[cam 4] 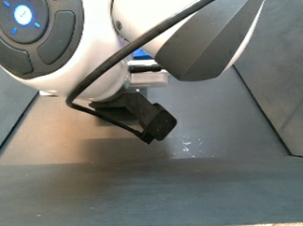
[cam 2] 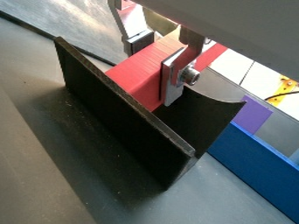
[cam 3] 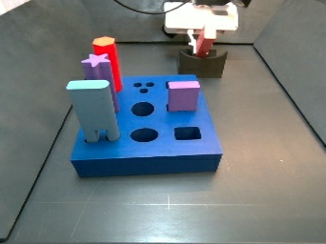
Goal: Pick up the rectangle object. Move up. Place the rectangle object on the fixture. Regrasp the rectangle object. Move to above the board. Insert the rectangle object.
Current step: Place the rectangle object on the fixture, then regrasp the rectangle object.
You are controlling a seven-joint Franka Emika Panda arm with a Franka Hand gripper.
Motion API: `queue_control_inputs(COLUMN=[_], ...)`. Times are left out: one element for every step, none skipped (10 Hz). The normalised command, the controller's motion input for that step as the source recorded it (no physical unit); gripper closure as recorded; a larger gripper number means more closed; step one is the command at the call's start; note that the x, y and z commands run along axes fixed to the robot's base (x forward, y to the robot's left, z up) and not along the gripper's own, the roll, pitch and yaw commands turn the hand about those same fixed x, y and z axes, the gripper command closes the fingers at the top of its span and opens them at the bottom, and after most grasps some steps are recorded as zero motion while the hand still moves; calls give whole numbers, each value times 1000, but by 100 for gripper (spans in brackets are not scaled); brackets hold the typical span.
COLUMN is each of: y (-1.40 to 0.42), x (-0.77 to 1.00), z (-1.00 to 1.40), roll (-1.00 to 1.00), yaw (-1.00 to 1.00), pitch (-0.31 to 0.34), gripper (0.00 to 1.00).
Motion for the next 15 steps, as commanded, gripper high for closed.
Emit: queue_control_inputs(y=[0, 0, 2, 5, -4, -2, -3, -2, -1, 0, -1000, -1000, -1000, -1000, -1000], x=[0, 0, -3, -27, -34, -38, -44, -42, -35, -34, -5, -1, -30, -52, -62], z=[0, 1000, 1000, 1000, 1000, 1000, 885, 710, 529, 290, 830, 785, 748, 697, 652], roll=[0, -7, -5, 16, 43, 53, 60, 61, 62, 58, 1000, 1000, 1000, 1000, 1000], yaw=[0, -19, -14, 2, 14, 19, 17, 12, 7, -3, 32, 32, 30, 30, 29], pitch=[0, -14, -12, 0, 11, 19, 36, 46, 54, 66, 59, 57, 47, 39, 36], gripper=[0, 0, 0, 0, 0, 0, 0, 0, 0, 0, 0, 0, 0, 0, 0])
